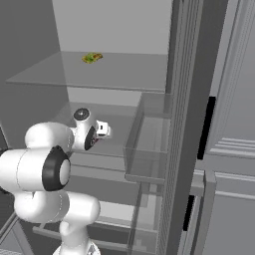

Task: Take the strawberry from the fridge and place it on top of the pancake, located on the dining counter.

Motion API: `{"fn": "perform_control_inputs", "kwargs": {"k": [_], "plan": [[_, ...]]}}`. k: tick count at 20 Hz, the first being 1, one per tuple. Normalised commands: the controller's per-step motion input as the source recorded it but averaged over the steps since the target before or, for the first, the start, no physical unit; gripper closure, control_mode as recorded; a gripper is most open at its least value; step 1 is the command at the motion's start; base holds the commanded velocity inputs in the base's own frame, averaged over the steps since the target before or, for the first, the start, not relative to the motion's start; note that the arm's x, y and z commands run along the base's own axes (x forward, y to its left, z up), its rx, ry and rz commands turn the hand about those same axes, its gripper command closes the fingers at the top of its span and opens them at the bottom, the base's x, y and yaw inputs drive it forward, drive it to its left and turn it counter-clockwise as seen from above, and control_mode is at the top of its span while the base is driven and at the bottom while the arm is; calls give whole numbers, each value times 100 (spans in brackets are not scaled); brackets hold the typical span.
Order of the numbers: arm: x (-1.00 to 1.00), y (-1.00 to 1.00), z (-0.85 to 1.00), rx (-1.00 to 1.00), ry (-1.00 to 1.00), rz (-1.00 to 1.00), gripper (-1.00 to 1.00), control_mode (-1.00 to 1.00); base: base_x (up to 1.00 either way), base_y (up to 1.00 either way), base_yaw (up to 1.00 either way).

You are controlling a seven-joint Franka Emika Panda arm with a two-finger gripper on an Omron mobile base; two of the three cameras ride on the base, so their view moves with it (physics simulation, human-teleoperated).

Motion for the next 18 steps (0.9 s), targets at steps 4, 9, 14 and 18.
{"fn": "perform_control_inputs", "kwargs": {"k": [4, 9, 14, 18], "plan": [[-86, 0, 39, 3, -3, 0, 100, -100, 0, 0, 0], [-90, -1, 91, 7, -2, 0, 100, -100, 0, 0, 0], [-89, -1, 93, 10, 1, 0, 100, -100, 0, 0, 0], [-97, 0, 69, 9, 8, 0, 100, -100, 0, 0, 0]]}}
